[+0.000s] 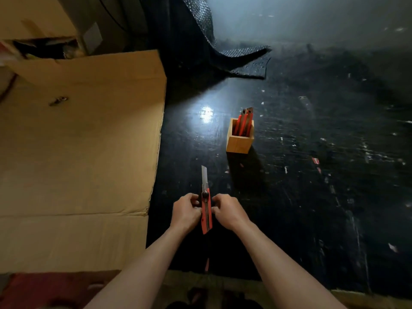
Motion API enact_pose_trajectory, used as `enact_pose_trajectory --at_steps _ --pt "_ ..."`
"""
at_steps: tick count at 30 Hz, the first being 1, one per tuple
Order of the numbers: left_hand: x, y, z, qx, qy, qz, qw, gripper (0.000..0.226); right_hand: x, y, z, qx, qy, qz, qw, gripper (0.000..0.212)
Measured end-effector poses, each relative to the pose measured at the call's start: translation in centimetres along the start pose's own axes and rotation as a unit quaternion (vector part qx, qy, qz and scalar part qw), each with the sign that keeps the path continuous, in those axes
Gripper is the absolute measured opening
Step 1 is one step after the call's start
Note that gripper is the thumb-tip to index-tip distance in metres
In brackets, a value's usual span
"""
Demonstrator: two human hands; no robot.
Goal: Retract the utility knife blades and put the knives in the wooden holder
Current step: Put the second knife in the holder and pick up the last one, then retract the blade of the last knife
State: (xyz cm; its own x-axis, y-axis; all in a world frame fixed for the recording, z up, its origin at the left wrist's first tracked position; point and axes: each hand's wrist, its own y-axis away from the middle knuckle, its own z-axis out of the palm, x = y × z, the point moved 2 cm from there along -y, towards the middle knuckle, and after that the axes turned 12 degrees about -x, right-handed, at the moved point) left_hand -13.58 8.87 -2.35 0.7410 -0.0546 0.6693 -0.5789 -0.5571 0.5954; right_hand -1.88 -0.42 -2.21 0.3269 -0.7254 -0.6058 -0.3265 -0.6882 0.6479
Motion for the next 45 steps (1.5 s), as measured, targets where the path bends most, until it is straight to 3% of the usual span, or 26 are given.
enact_pose_trajectory --at_steps 11,21,29,34,38,41,45 --pt "-0.5 0.3 0.6 -0.046 0.148 -0.007 0.988 0.037 -0.2 1.9 0.8 0.033 -0.167 -0.027 0.985 0.022" --pt "8.8 0.3 -4.0 -0.069 0.225 0.156 0.959 0.035 -4.1 4.0 -8.1 0.138 -0.222 -0.149 0.954 0.028" --pt "19.5 2.3 -8.1 -0.128 0.293 0.244 0.916 0.053 -8.5 7.3 -16.9 0.157 -0.234 -0.266 0.922 0.027" --pt "24.3 4.2 -9.9 -0.126 0.294 0.302 0.898 0.061 -12.0 10.3 -21.4 0.267 -0.147 -0.308 0.901 0.037" --pt "27.0 5.2 -10.5 -0.108 0.279 0.342 0.891 0.056 -14.9 11.9 -25.0 0.369 -0.020 -0.326 0.870 0.027" --pt "28.3 5.3 -10.7 -0.093 0.273 0.355 0.889 0.051 -15.9 12.4 -26.6 0.390 0.046 -0.328 0.859 0.017" --pt "29.3 5.6 -11.0 -0.091 0.262 0.369 0.887 0.052 -16.1 12.4 -27.6 0.399 0.040 -0.332 0.854 0.015"
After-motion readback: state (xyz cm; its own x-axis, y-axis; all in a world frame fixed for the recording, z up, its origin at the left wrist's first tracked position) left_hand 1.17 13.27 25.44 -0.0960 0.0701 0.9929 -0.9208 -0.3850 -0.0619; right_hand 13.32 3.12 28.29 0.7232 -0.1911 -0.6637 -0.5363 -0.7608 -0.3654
